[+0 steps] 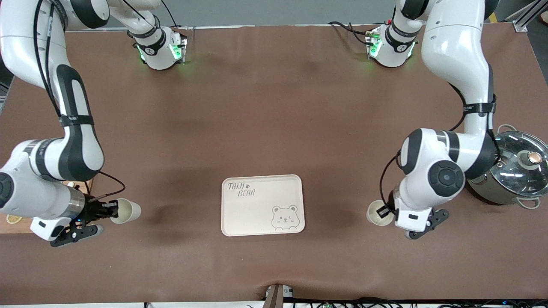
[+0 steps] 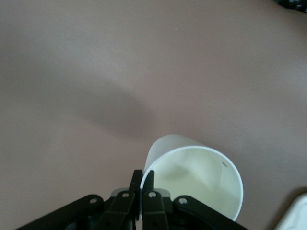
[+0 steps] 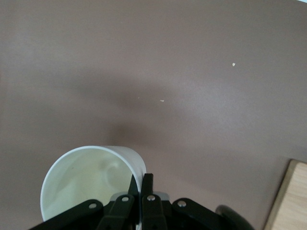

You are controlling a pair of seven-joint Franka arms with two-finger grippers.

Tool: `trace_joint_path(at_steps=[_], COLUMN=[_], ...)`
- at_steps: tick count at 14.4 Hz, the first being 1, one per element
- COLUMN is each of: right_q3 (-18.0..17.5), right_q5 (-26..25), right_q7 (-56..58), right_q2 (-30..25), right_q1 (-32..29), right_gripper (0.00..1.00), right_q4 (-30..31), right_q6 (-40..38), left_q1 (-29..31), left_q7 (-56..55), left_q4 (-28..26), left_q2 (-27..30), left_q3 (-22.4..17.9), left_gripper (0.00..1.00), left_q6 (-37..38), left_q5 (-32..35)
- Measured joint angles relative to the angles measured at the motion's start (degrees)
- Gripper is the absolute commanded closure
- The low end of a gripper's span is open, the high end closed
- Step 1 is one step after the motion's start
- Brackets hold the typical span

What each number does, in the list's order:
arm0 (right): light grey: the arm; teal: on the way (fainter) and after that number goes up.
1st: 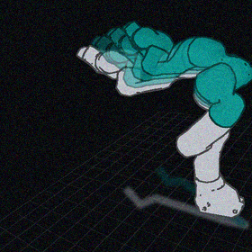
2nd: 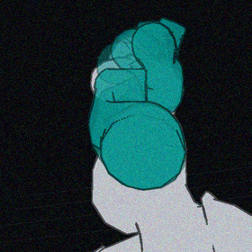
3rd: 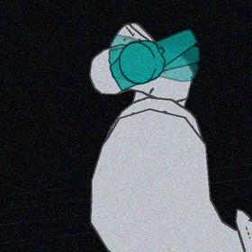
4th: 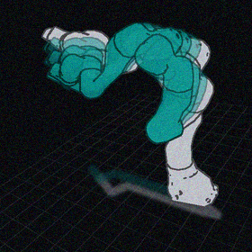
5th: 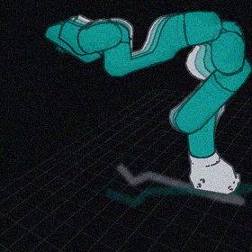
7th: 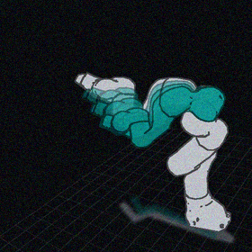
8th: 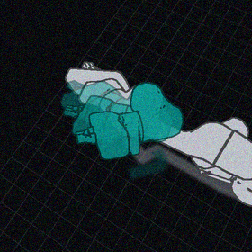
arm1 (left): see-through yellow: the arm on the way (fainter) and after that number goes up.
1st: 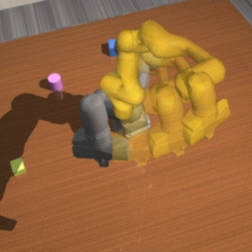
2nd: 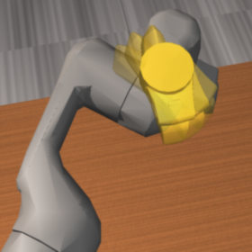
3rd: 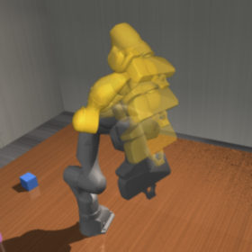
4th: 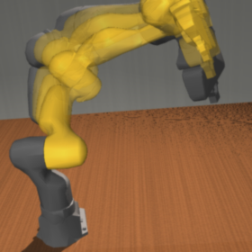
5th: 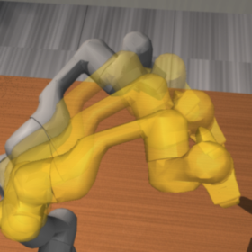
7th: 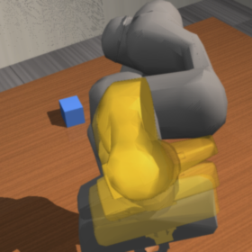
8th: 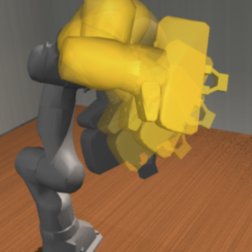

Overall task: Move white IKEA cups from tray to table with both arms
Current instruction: 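Lower both cups onto the table and open both grippers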

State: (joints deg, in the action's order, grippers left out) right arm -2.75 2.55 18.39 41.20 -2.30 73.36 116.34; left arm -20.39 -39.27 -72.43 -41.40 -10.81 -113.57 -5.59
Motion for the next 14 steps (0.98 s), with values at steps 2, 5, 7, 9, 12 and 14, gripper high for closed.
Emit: trace_joint_path(at_steps=[2, 5, 7, 9, 12, 14], right_q3=[0.00, 0.01, 0.01, 0.04, 0.13, 0.19], right_q5=[0.00, 0.00, 0.00, 0.00, 0.00, 0.00], right_q7=[0.57, 1.73, 2.48, 3.77, 4.96, 5.21], right_q2=[1.13, 2.06, 2.26, 2.42, 2.93, 3.41], right_q1=[0.00, 0.00, -0.01, -0.06, -0.23, -0.41], right_gripper=[1.00, 1.00, 1.00, 1.00, 1.00, 1.00], right_q4=[1.05, 3.37, 4.21, 5.21, 6.71, 7.22], right_q6=[2.79, 6.34, 7.42, 9.82, 12.74, 14.15], left_q1=[2.33, 5.31, 6.90, 8.70, 11.04, 11.64], left_q7=[4.48, 10.88, 14.95, 19.01, 23.53, 25.35], left_q4=[-0.53, -1.09, -1.76, -2.78, -5.22, -7.57], left_q2=[0.00, 0.01, 0.00, 0.00, -0.04, -0.12], left_q3=[0.04, 0.14, 0.18, 0.21, 0.30, 0.39], left_gripper=[1.00, 1.00, 1.00, 1.00, 1.00, 1.00], left_q6=[0.00, -0.03, -0.44, -1.99, -6.31, -10.10], left_q5=[0.00, 0.00, 0.00, 0.00, 0.00, 0.00])
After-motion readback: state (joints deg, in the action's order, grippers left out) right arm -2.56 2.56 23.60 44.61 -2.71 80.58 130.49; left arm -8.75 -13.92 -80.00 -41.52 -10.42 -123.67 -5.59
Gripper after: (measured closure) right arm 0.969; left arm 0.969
